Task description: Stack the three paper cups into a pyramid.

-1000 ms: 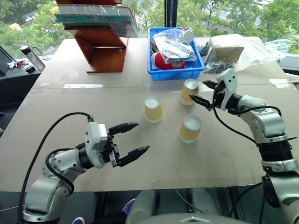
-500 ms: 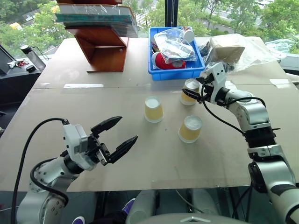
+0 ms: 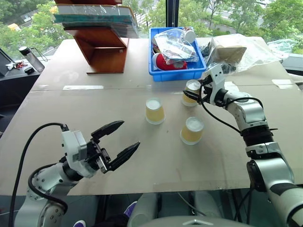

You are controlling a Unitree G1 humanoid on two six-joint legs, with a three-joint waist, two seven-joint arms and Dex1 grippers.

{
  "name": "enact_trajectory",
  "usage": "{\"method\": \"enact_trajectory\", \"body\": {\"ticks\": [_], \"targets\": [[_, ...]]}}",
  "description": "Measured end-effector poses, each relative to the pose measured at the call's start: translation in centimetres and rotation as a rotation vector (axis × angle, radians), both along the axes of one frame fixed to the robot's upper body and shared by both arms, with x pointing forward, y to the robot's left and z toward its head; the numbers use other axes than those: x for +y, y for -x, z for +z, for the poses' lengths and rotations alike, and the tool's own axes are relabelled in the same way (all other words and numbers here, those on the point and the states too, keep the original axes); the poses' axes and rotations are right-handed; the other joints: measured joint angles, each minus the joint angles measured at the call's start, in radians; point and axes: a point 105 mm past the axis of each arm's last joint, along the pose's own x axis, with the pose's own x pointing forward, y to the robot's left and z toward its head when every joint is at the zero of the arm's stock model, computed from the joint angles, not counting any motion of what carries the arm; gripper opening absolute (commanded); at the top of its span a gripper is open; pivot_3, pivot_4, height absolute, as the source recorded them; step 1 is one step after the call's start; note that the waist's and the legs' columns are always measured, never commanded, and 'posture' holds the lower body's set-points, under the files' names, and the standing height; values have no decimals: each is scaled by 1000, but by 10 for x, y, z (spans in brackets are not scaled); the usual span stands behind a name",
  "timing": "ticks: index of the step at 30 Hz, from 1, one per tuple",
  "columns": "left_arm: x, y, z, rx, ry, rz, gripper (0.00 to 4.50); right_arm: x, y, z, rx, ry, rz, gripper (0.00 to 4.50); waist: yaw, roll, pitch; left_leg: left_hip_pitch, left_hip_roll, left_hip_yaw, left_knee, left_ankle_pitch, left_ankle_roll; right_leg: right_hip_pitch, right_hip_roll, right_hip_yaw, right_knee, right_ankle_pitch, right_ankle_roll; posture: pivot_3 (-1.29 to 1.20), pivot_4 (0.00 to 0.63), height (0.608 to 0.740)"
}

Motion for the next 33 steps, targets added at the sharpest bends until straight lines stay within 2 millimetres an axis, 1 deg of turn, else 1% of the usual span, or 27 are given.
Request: {"method": "enact_trajectory", "body": {"ticks": [1, 3, 7, 15, 19, 21, 22, 23, 25, 26, 27, 28, 29, 30, 33], "targets": [[0, 0, 0, -2, -1, -1, 4500, 0, -1, -2, 6, -1, -3, 4469, -2, 0, 0, 0, 0, 0, 0, 0, 0, 0, 0, 0, 0, 0, 0, 0, 150, 740], [-1, 1, 0, -2, -2, -1, 4500, -1, -2, -4, 13, -3, -8, 3952, -4, 0, 0, 0, 0, 0, 0, 0, 0, 0, 0, 0, 0, 0, 0, 0, 150, 740], [0, 0, 1, -2, -5, 7, 4500, 2, -3, -3, 5, -15, -2, 2251, -6, 0, 0, 0, 0, 0, 0, 0, 0, 0, 0, 0, 0, 0, 0, 0, 150, 740], [-1, -4, 3, -1, -5, 14, 4500, 3, -3, 4, -28, -22, 11, 2251, -6, 0, 0, 0, 0, 0, 0, 0, 0, 0, 0, 0, 0, 0, 0, 0, 150, 740], [-3, -5, 3, -1, -2, 8, 4500, -10, -1, 19, -83, -16, 13, 2251, -4, 1, 0, 0, 0, 0, 0, 0, 0, 0, 0, 0, 0, 0, 0, 0, 150, 740], [-5, -5, 2, 5, 2, 2, 4500, -20, 2, 33, -131, 0, 12, 2251, -2, 1, 0, 0, 0, 0, 0, 0, 0, 0, 0, 0, -1, 0, 0, 0, 150, 740], [-7, -6, 2, 5, 5, -7, 4500, -30, 6, 41, -160, 13, 6, 2251, 0, 1, 1, -1, 0, -1, 0, 0, 0, 0, 0, 0, 0, 0, 0, 0, 150, 740], [-9, -7, 2, 5, 7, -13, 4500, -40, 10, 46, -177, 26, -1, 2251, 5, 1, 1, -1, 0, -1, 0, 0, 0, 0, 0, -1, -1, 0, 0, 0, 150, 740], [-11, -8, 3, 4, 8, -21, 4500, -67, 24, 52, -193, 67, -24, 2251, 15, 1, 0, -1, 0, -2, 0, 0, 0, 0, 0, -1, -1, 0, 0, 0, 150, 740], [-12, -9, 3, 2, 9, -28, 4500, -81, 34, 51, -188, 98, -38, 2251, 22, 1, 1, -2, -1, -2, -1, 0, 0, 0, -1, -2, -2, 0, 0, 0, 150, 740], [-15, -10, 3, 3, 9, -40, 4500, -99, 53, 44, -157, 137, -53, 2251, 27, 1, 1, -2, -1, -3, -1, 0, 0, 0, -1, -3, -3, 0, 0, 0, 150, 740], [-16, -10, 2, 5, 8, -44, 4500, -106, 64, 38, -129, 156, -55, 2251, 30, 1, 1, -3, -1, -3, -1, 0, 0, 0, -1, -3, -4, 0, 0, 0, 150, 740], [-16, -11, 1, 9, 8, -48, 4500, -111, 76, 31, -97, 171, -56, 2251, 29, 1, 1, -3, -1, -3, -1, 0, 0, 0, -1, -3, -4, 0, 0, 0, 150, 740], [-16, -12, 1, 11, 7, -51, 4500, -111, 87, 27, -77, 172, -50, 2251, 21, 1, 1, -2, 0, -1, -2, 0, 0, 0, -1, -1, -4, 0, 0, 0, 150, 740], [-17, -14, 2, 3, -4, -70, 4500, -104, 107, 24, -59, 167, -48, 2251, 10, 1, 1, 1, 1, 2, -2, 0, 0, 1, 0, 2, -1, 0, 0, 0, 150, 740]]}}
